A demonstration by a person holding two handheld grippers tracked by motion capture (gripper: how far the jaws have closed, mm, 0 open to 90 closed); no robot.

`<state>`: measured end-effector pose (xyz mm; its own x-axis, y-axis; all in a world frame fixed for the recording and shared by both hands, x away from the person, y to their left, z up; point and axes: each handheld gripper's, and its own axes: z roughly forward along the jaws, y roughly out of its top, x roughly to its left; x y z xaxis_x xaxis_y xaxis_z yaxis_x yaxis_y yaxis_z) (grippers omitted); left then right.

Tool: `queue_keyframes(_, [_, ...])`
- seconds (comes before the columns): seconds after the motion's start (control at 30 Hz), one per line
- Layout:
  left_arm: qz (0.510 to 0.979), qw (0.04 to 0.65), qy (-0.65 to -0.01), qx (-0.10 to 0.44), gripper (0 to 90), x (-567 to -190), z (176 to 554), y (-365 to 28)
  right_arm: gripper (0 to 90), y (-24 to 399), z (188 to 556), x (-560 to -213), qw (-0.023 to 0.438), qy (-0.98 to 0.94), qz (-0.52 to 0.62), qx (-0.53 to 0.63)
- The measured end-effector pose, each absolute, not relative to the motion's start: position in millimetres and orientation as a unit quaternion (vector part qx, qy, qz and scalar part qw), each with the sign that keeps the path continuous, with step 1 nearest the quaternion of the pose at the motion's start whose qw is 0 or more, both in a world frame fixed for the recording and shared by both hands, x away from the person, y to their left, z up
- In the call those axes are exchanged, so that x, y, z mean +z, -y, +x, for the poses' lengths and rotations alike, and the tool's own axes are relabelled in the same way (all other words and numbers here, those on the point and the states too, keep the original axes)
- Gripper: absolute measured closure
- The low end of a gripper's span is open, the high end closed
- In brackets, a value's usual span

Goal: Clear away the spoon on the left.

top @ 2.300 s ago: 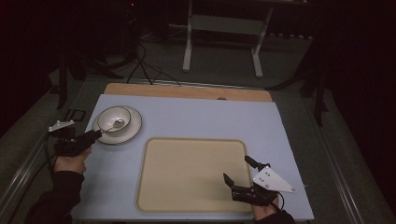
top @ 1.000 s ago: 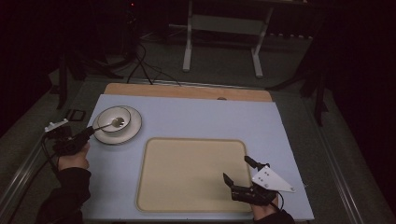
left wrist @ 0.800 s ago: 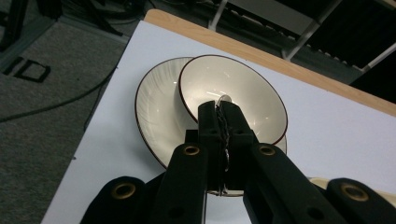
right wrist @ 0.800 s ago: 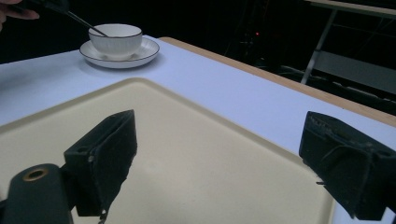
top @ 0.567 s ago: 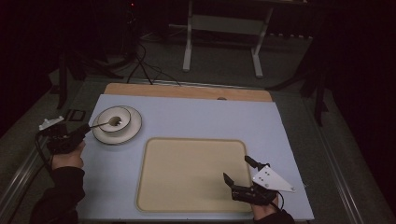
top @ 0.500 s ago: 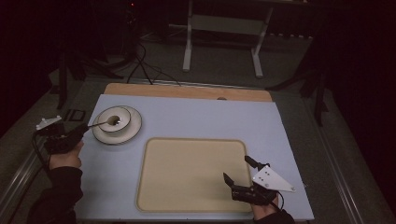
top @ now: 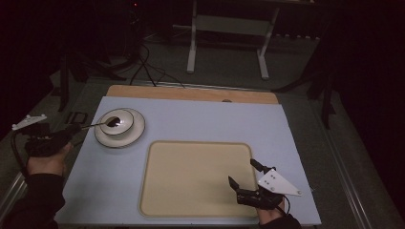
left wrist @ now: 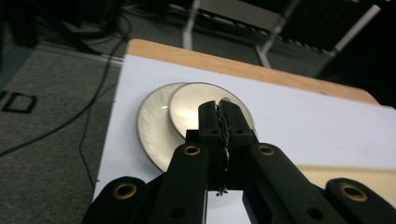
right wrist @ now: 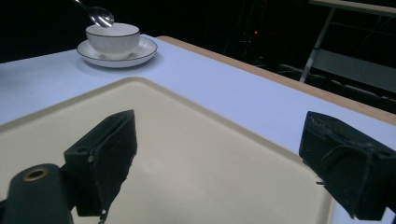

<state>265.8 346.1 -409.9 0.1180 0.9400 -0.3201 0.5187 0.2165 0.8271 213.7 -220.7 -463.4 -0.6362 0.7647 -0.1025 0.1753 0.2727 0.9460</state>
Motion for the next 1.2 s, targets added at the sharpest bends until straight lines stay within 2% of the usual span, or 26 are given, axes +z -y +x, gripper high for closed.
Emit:
queue_keyframes(0.23, [0.639,0.470,-0.576,0.197,89.6,-395,260,-339,11.5,221,214,-463,0.288,-0.744,0.316,0.514])
queue_keyframes(0.67, [0.694,0.494,-0.498,0.163,89.5,-380,255,-313,11.5,222,214,-463,0.287,-0.743,0.317,0.515])
queue_keyframes(1.2, [0.788,0.476,-0.385,0.073,89.4,-375,257,-274,11.5,221,214,-463,0.287,-0.742,0.317,0.516])
